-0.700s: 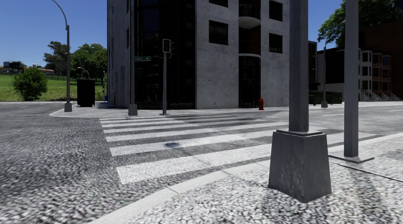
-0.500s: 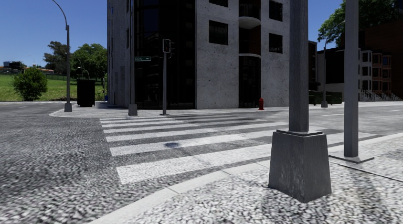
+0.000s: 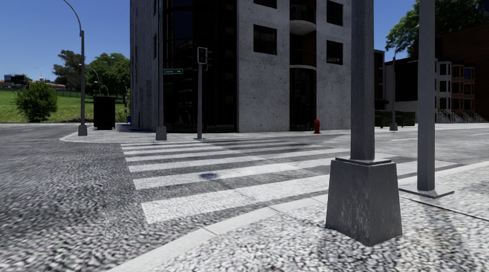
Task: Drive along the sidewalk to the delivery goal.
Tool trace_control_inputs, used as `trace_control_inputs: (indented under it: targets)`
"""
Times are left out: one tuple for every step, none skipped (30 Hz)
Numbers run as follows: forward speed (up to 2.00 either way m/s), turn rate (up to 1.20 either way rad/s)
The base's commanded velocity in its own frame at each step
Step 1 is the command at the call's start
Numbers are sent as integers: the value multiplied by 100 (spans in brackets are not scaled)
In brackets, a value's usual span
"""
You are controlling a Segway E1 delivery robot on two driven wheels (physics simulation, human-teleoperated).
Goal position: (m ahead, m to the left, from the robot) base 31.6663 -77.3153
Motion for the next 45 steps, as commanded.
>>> trace_control_inputs:
  targets:
    - [0,0]
    - [0,0]
    - [0,0]
    - [0,0]
    - [0,0]
    - [0,0]
    - [0,0]
    - [0,0]
    - [0,0]
    - [0,-12]
    - [0,-12]
    - [0,-35]
    - [0,-52]
    - [0,-57]
    - [0,-58]
    - [0,-58]
    - [0,-58]
    - [0,-58]
    - [0,-58]
    - [0,-58]
    - [0,-58]
    - [0,-58]
    - [0,-58]
    - [0,-58]
    - [0,-58]
    - [0,-59]
    - [0,-59]
    - [0,-59]
    - [0,-59]
    - [0,-60]
    - [0,-60]
    - [0,-60]
    - [0,-60]
    - [0,-60]
    - [0,-60]
    - [0,-60]
    - [0,-60]
    - [0,-60]
    - [0,-60]
    - [0,-60]
    - [0,-60]
    - [0,-60]
    - [0,-60]
    - [0,-60]
    - [0,-60]
